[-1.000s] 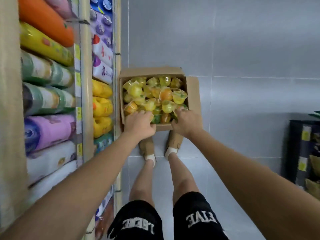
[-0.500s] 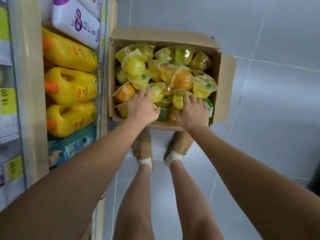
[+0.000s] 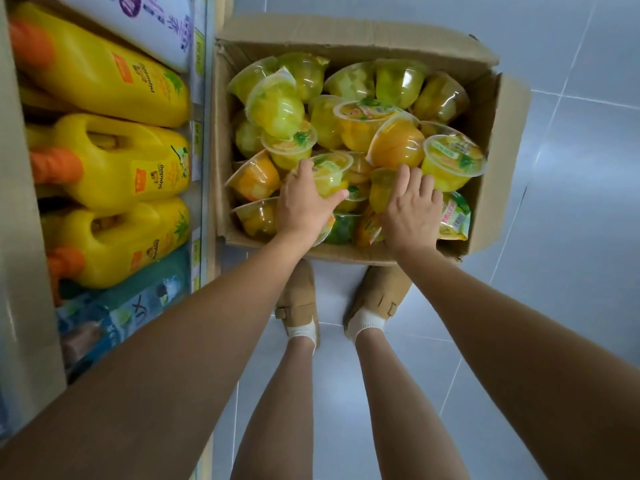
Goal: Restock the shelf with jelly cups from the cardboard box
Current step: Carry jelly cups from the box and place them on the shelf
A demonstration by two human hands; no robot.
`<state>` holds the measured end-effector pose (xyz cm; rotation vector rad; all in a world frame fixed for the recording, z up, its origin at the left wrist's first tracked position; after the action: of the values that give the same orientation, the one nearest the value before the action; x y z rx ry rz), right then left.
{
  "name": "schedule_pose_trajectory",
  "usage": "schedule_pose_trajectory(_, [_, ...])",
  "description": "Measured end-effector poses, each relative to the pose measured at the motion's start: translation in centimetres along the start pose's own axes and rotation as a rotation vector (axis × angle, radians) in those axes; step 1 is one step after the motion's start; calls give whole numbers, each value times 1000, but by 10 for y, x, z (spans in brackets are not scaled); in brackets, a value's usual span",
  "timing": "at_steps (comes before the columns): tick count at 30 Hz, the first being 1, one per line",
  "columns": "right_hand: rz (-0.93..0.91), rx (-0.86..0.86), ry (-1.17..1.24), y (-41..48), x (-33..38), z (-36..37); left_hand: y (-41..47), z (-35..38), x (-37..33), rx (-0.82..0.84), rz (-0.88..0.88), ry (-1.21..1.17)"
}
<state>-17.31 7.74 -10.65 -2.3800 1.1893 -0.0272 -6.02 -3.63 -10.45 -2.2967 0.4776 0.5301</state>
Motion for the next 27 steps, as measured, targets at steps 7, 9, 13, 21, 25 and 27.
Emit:
schedule_pose_trajectory(7, [-147, 10, 52, 3, -10, -6, -2, 0, 0, 16, -82, -128])
schedule_pose_trajectory(9, [-183, 89, 86, -2, -11, -15, -10, -5, -2, 38, -74, -157])
schedule_pose_trajectory(13, [-187, 141, 144, -13, -13, -46, -30, -25, -8, 76, -57, -222])
schedule_pose_trajectory(21, [-187, 129, 178, -46, -29, -124, -80, -86, -45, 123, -25, -221])
schedule_pose_trajectory(25, [-239, 157, 309, -71, -43, -168, -109, -122, -76, 120, 66, -219])
schedule_pose_trajectory(27, [-244, 168, 397, -89, -52, -192, -126, -141, -93, 107, 96, -215])
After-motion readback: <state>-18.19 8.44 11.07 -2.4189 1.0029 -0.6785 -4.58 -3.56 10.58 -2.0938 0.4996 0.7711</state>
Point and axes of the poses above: each hand's wrist, its own y-axis towards the middle knuckle, its own z-axis out of the palm, x = y × z, the point moved 2 cm from there along y, towards the middle knuckle, and after that the axes turned 13 degrees about z, right-handed, at the moved point
